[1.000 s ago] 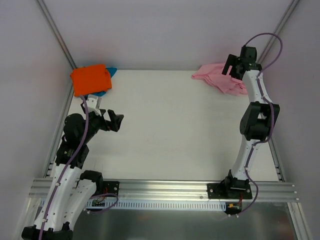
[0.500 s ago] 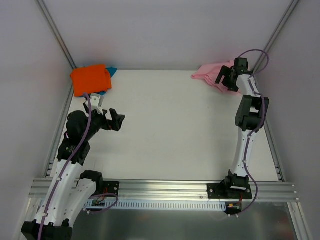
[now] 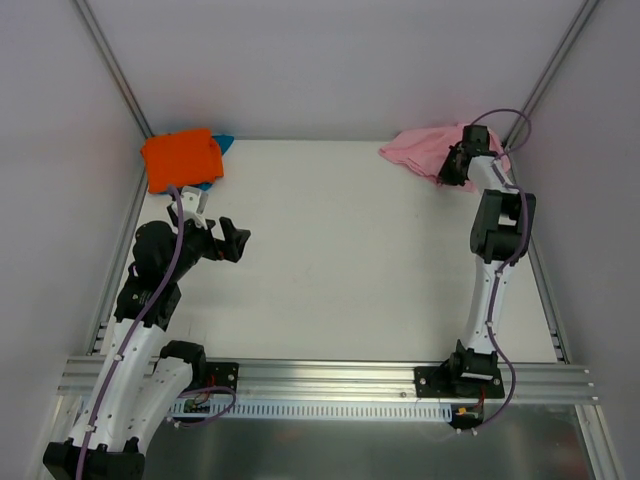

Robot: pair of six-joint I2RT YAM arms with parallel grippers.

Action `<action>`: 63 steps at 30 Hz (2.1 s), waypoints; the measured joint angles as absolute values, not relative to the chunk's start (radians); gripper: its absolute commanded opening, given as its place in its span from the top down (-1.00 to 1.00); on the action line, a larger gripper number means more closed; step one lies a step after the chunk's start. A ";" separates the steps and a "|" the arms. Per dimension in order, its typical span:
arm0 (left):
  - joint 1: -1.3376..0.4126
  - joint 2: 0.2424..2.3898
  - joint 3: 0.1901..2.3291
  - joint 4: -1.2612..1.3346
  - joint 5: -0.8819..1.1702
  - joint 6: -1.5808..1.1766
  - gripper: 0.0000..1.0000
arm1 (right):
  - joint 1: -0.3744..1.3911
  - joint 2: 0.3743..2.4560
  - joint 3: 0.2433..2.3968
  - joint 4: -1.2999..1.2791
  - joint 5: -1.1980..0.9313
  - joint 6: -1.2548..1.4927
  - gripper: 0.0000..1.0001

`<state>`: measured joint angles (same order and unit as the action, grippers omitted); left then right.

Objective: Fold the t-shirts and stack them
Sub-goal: Grab crumpled tshirt from the corner of the board with the right arm, then move the tshirt to the center of the board

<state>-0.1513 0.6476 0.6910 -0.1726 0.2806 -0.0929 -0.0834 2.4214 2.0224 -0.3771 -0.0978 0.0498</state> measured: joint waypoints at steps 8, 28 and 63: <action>-0.151 0.640 0.691 -0.173 0.281 -0.093 -0.97 | -0.083 2.023 1.811 -0.419 -0.094 0.047 0.99; -0.151 0.574 0.691 -0.168 0.285 -0.107 -0.97 | 0.101 1.368 1.781 -0.727 -0.327 -0.008 0.99; -0.151 0.582 0.691 -0.168 0.293 -0.112 -0.97 | 0.765 1.456 1.456 -0.585 0.145 -0.075 -0.85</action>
